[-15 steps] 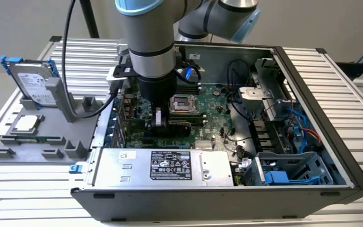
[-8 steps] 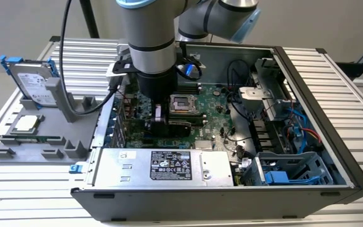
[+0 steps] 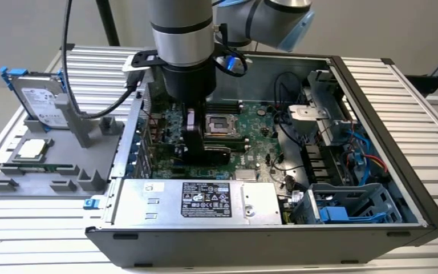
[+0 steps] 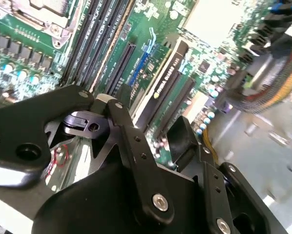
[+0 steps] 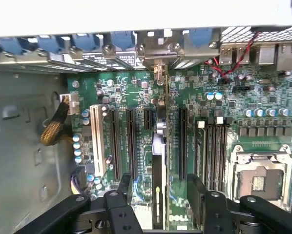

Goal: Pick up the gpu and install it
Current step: 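Press down on the gpu until it lock into place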

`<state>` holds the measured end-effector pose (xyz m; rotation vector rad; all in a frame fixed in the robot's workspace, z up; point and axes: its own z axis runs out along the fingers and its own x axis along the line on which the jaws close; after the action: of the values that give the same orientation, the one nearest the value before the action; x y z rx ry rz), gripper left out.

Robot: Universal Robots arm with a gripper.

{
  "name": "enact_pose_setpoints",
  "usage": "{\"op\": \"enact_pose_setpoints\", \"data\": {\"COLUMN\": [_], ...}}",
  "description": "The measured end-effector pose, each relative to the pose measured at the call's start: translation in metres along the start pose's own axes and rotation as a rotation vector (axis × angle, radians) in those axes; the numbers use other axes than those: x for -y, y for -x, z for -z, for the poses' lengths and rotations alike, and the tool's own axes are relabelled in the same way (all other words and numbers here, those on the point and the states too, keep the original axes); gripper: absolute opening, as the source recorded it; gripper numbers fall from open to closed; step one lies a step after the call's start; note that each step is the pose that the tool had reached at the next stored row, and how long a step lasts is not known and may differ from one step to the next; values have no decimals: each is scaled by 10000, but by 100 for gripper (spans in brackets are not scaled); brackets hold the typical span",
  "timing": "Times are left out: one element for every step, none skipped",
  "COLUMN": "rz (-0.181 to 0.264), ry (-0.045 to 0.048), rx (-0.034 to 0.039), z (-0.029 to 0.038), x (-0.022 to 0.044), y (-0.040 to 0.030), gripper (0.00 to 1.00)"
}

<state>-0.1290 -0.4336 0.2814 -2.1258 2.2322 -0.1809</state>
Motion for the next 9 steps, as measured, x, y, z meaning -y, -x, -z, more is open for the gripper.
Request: {"op": "enact_pose_setpoints", "data": {"rz": [0, -1, -2, -3, -3, -3, -4, -4, -4], "ry": [-2, -2, -2, -1, -1, 0, 1, 1, 1], "rx": [4, 15, 20, 25, 28, 31, 34, 37, 41], "z": [40, 63, 64, 63, 63, 64, 64, 65, 64], "x": [5, 8, 8, 8, 8, 8, 8, 8, 8], "y": [-1, -2, -2, -2, -2, -2, -2, -2, -2], "gripper": [100, 100, 100, 100, 0, 0, 0, 0, 0]}}
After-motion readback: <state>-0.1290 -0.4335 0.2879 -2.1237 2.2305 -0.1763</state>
